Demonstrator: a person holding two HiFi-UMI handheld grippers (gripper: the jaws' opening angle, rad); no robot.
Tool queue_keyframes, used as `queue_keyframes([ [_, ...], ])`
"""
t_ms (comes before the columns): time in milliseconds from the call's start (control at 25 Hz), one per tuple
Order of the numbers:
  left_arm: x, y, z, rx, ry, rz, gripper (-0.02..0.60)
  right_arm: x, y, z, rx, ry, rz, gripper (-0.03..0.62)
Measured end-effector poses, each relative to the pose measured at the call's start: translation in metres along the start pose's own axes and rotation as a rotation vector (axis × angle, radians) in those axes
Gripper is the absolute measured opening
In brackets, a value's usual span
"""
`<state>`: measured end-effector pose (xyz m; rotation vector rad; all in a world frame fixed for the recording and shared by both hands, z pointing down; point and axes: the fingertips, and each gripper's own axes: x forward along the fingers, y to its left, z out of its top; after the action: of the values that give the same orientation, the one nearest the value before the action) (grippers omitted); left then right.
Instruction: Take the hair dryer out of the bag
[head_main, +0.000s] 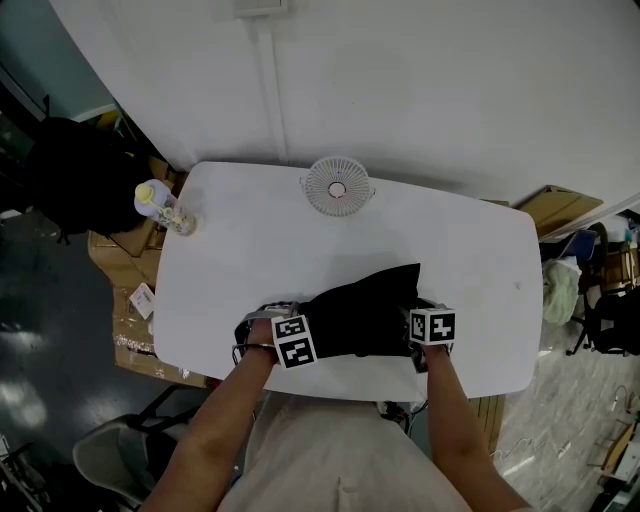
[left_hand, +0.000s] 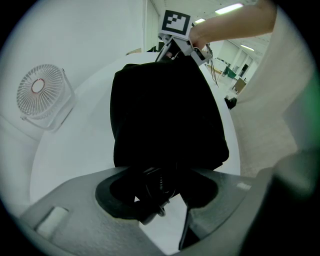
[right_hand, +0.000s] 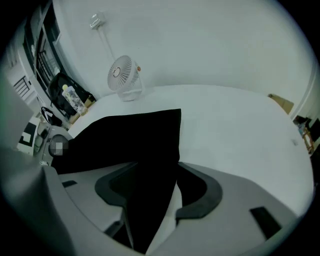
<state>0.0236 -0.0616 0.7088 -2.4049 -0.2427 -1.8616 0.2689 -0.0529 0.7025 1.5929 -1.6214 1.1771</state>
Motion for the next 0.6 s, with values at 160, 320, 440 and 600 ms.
queue_keyframes([
  [160,0.000,0.000,0.000,0.000,0.001,0.001,0.222,0.001,0.010,-0.001,-0.038,0.008,0.024,0.115],
  [320,0.000,0.000,0.001,-0.005,0.004,0.002,0.222,0.000,0.024,0.000,-0.087,0.006,0.024,0.043],
  [440,0.000,0.000,0.001,-0.001,0.001,-0.002,0.222,-0.004,0.023,0.000,-0.077,-0.004,0.025,0.041],
  [600,0.000,0.001,0.000,0.009,-0.016,-0.005,0.221,-0.009,0.015,0.003,-0.061,-0.017,0.011,0.040],
])
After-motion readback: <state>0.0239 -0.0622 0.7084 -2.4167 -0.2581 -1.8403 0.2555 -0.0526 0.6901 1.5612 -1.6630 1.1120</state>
